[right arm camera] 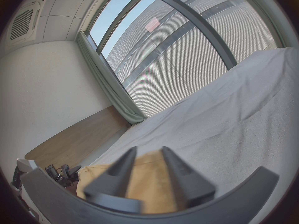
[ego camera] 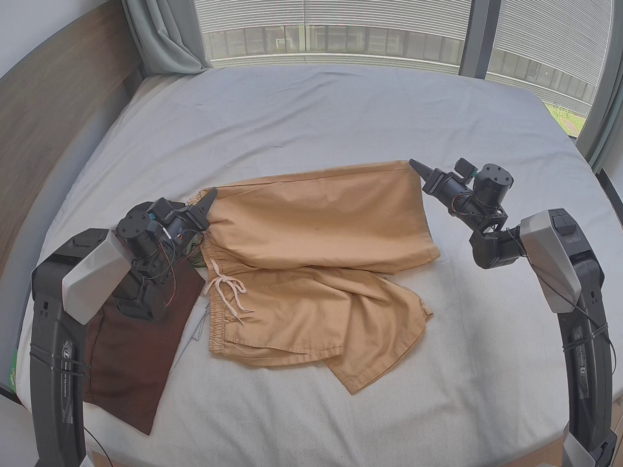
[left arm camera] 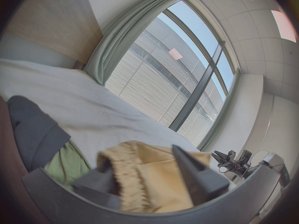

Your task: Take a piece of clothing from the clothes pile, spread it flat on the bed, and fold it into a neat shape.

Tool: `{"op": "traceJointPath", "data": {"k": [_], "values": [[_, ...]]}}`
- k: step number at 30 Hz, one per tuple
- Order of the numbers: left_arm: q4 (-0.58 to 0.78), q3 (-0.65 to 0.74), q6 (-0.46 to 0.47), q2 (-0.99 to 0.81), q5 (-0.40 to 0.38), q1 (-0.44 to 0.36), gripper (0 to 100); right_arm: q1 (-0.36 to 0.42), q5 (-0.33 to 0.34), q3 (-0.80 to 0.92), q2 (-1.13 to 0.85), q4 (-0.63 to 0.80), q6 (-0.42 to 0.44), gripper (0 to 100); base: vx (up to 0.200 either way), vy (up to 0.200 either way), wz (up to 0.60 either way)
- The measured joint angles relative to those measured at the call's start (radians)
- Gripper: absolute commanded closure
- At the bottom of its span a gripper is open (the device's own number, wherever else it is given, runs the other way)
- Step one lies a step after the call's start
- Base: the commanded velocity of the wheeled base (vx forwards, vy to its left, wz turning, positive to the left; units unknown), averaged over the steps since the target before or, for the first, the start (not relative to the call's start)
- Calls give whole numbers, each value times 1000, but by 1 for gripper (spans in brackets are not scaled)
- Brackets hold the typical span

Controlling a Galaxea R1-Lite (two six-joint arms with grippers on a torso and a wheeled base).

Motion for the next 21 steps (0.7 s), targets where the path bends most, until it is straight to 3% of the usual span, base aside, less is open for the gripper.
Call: {"op": "traceJointPath", "data": {"k": [11,21], "values": [[17,44,-20,0,5,-17,0,17,-21,108,-13,-36,-2,0,0,0,0],[-23,221,-15,-58,-2,-25,0,55,-37,433,-121,-149,-12,0,0,0,0]]}}
